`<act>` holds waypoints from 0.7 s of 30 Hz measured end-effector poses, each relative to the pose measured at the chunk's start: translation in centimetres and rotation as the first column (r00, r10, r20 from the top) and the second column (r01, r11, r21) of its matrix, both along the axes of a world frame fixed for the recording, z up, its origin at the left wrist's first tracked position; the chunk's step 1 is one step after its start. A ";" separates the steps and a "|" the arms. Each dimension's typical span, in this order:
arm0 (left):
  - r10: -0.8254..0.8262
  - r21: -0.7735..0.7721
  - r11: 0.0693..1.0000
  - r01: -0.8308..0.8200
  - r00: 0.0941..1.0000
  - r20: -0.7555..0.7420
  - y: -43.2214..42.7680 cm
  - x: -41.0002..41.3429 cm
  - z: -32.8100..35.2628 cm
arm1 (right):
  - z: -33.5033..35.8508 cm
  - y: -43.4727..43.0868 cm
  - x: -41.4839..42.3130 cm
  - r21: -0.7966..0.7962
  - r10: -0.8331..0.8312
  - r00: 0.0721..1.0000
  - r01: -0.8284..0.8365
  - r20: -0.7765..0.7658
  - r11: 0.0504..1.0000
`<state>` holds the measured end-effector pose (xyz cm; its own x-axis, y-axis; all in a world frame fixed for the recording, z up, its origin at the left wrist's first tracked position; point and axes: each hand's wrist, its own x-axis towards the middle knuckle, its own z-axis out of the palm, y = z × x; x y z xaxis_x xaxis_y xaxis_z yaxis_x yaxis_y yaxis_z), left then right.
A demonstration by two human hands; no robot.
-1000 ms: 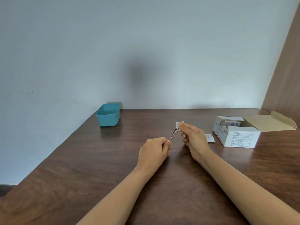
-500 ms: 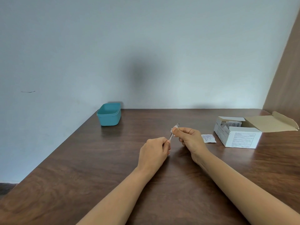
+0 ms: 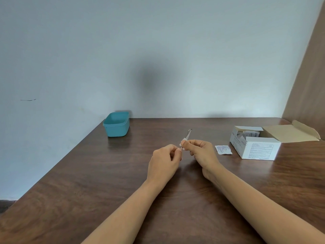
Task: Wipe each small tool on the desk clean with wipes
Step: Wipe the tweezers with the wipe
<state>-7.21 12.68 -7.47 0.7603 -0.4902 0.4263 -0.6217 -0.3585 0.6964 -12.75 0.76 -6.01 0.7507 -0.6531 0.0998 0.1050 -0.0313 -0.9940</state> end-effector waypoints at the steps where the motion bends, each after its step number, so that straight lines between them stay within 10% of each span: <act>1: 0.004 -0.007 1.000 -0.004 1.000 -0.008 0.0 0.1 0.0 | 0.0 -0.1 -0.1 0.004 -0.007 1.000 0.007 -0.001 1.000; 21: -0.056 0.158 0.987 0.040 0.994 0.099 -0.4 -0.8 -0.2 | -0.8 -1.5 0.7 0.201 -0.101 0.993 0.086 0.062 0.976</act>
